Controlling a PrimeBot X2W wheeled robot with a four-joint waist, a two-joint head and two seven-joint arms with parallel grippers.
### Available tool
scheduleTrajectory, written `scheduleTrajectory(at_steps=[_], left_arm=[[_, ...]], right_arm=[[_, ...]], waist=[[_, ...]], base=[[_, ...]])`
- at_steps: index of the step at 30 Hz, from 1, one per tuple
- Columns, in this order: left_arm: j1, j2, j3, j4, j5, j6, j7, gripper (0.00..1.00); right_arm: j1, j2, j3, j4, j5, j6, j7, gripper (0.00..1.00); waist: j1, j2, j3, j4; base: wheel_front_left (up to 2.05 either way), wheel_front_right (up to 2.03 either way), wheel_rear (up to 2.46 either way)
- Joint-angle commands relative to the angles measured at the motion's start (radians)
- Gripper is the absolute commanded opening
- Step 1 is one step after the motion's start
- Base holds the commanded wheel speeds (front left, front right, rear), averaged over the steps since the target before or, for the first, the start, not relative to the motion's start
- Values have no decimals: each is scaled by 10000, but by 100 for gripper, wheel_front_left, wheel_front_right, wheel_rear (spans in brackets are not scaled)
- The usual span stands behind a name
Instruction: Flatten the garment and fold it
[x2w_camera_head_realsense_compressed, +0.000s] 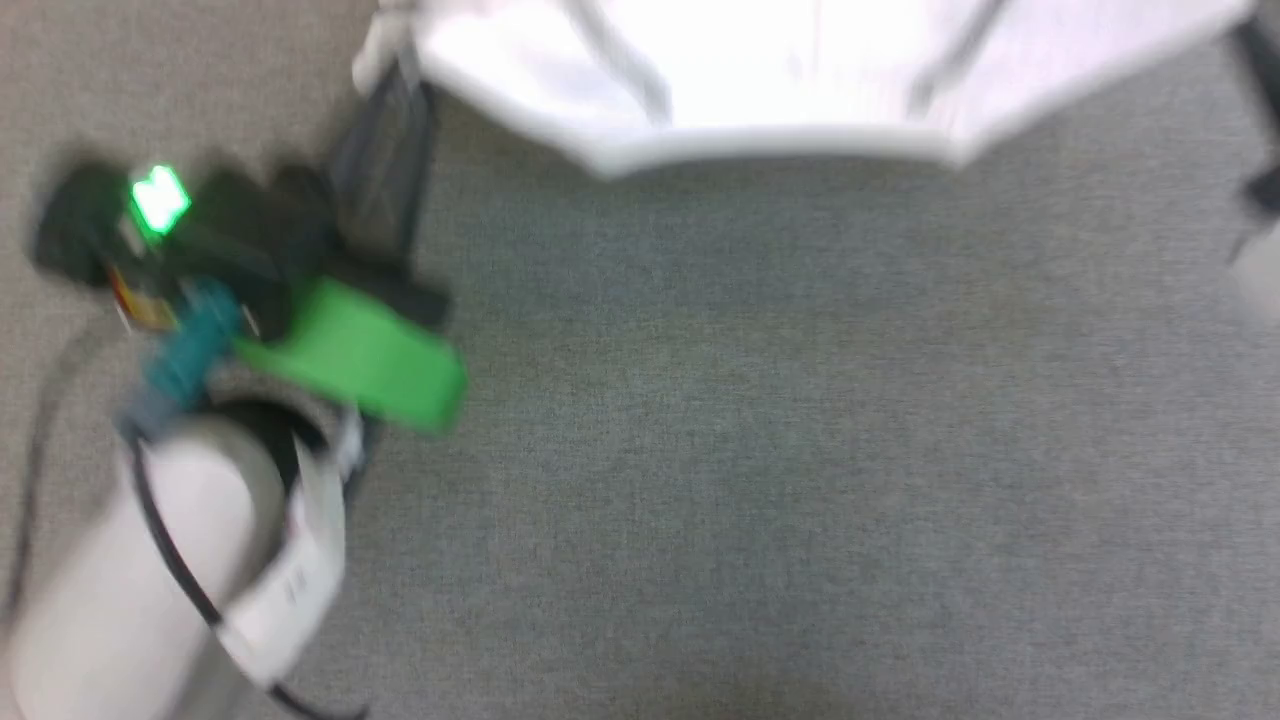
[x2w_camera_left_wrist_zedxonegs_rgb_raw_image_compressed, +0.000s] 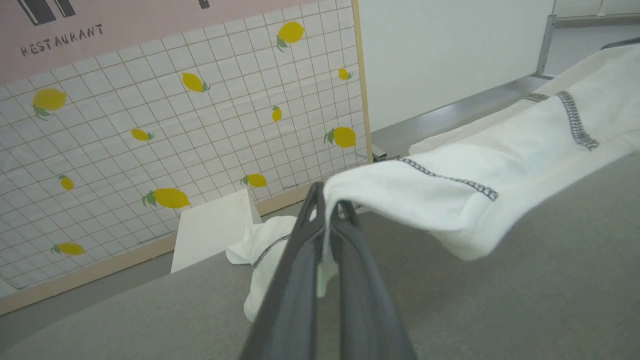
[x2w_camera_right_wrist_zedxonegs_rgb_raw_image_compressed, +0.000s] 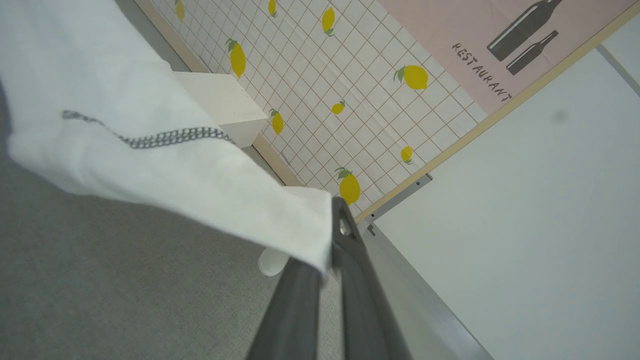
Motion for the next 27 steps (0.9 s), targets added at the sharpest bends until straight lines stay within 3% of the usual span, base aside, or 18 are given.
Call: scheduleTrajectory(at_steps=[1,5,14,27], left_arm=[[647,69,-81,-193,-16,208,14,0],[2258,194,-636,-260,-257,368,242,0],[4431,51,-2273,866,-1140,-146,919,0],[6248,425,-3123,1918,-2598,-561,2070,0]], right_arm=[[763,246,-283,-334,-153,-21,79,0],[2905,786,-940,-977,-401,-21,264,0],[6429,1546,-1233,-1012,-501,-21,735,0],[9712,1770,-1107,-246,185,-21,2277,0]], waist=[[1,0,-402,-161],[1,0,-768,-173],[1,0,-1977,-104],[1,0,-3202,-194]], base=[[0,0,0],[0,0,0],[0,0,0],[0,0,0]])
